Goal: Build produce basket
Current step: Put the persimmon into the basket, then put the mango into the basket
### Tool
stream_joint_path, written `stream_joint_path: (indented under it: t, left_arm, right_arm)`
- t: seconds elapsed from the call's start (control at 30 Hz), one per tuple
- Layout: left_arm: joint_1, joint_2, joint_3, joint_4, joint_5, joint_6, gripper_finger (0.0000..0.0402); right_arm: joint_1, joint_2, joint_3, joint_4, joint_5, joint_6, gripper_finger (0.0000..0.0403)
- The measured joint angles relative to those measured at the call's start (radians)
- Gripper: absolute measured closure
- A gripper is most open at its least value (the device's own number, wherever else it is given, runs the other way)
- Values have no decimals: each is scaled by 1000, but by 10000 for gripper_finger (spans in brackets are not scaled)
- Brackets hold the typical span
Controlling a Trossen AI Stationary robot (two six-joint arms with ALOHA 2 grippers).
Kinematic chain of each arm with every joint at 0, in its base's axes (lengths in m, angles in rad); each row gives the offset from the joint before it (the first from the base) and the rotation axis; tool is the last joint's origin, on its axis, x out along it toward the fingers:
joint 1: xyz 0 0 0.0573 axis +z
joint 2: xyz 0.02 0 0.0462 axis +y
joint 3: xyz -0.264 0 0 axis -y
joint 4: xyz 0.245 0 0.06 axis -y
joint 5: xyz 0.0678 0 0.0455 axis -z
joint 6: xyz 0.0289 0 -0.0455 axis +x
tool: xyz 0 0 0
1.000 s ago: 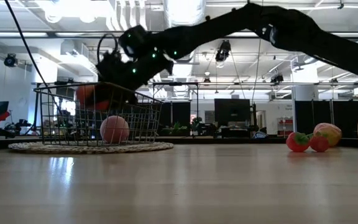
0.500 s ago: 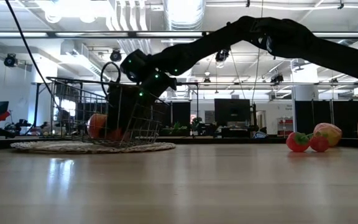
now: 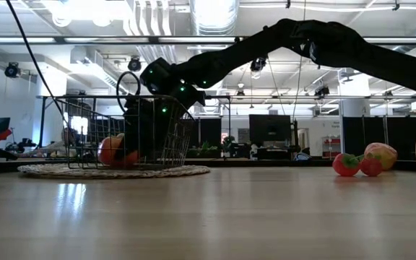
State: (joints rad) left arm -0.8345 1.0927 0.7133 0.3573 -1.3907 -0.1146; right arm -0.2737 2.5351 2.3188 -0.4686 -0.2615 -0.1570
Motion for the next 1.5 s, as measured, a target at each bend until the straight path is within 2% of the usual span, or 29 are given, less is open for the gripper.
stream_joint_path:
  t: [0.23,0.47,0.77,0.83,0.93,1.13,1.23,1.43,1.5]
  left_arm:
    - [0,0,-6,0,-2,0,33]
    - [0,1,-9,-9,-3,0,33]
    - [-5,1,-39,-8,-2,-10,33]
    - [-5,1,-53,-5,-2,-22,33]
    - [-6,1,-77,0,-1,-55,33]
    - [-5,1,-108,1,2,-89,33]
    - [-5,1,-129,2,2,-91,33]
    - [8,1,-170,0,1,-140,33]
    - [10,1,-179,2,2,-143,33]
  right_arm:
    - [-2,-39,5,-41,1,-8,24]
    - [3,-128,15,-158,0,-37,23]
    - [7,-334,-19,-394,5,-54,23]
    - [10,-392,-73,-422,16,-57,23]
    - [11,-509,-198,-439,88,-63,23]
    - [9,-772,-542,-415,268,-3,23]
    - [10,-906,-715,-414,348,72,23]
    - [1,-1172,-1012,-460,631,320,23]
    - [-8,-1250,-1087,-510,684,415,23]
